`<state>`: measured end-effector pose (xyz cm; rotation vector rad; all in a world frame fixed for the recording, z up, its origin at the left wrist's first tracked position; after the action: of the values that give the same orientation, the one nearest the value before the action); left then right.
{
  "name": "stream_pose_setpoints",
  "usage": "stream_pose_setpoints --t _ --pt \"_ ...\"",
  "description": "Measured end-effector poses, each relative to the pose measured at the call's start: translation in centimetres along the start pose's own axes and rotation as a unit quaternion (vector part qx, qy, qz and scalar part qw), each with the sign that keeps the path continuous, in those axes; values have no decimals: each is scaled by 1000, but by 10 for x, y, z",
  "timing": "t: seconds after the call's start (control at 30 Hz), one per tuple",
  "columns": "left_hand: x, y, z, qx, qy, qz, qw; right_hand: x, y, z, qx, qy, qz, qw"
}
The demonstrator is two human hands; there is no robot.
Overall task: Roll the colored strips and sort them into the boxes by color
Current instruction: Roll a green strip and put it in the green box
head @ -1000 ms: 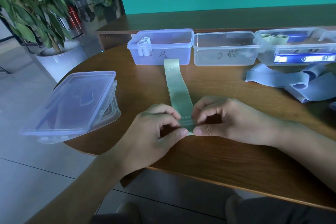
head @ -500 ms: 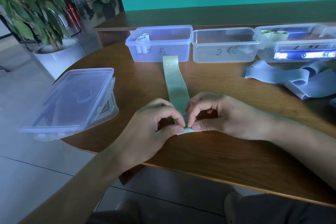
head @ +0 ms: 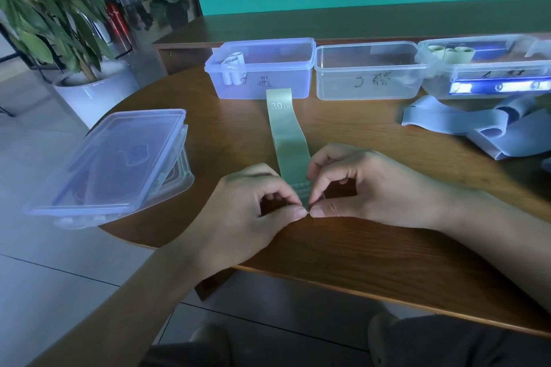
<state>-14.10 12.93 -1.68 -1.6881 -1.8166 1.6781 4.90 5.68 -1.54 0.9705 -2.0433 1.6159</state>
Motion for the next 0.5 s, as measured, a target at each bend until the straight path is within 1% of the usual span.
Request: stream_pose_setpoints --t 0.1,0.23,0.4,0.5 --pt "-1 0 -1 -10 -1 -21 1000 -1 0 0 -11 7 3 1000" --pt "0 2 -4 -13 -14 -30 999 -3 -1 -3 -12 44 6 999" --pt "3 1 -7 -15 -50 -25 998 -5 -1 -6 -9 97 7 995" --pt "1 2 -7 -13 -41 3 999 -6 -4 -7 -33 123 20 992"
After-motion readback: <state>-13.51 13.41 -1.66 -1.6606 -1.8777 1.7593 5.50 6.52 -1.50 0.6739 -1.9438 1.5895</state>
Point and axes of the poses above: each hand's wrist, its own z-axis away from the middle knuckle, its own y-axis out of the palm, x = y × z, the point moved 3 cm from there along -z, towards the middle knuckle, and after that the axes turned 7 degrees about -x, right-handed, at the moved point
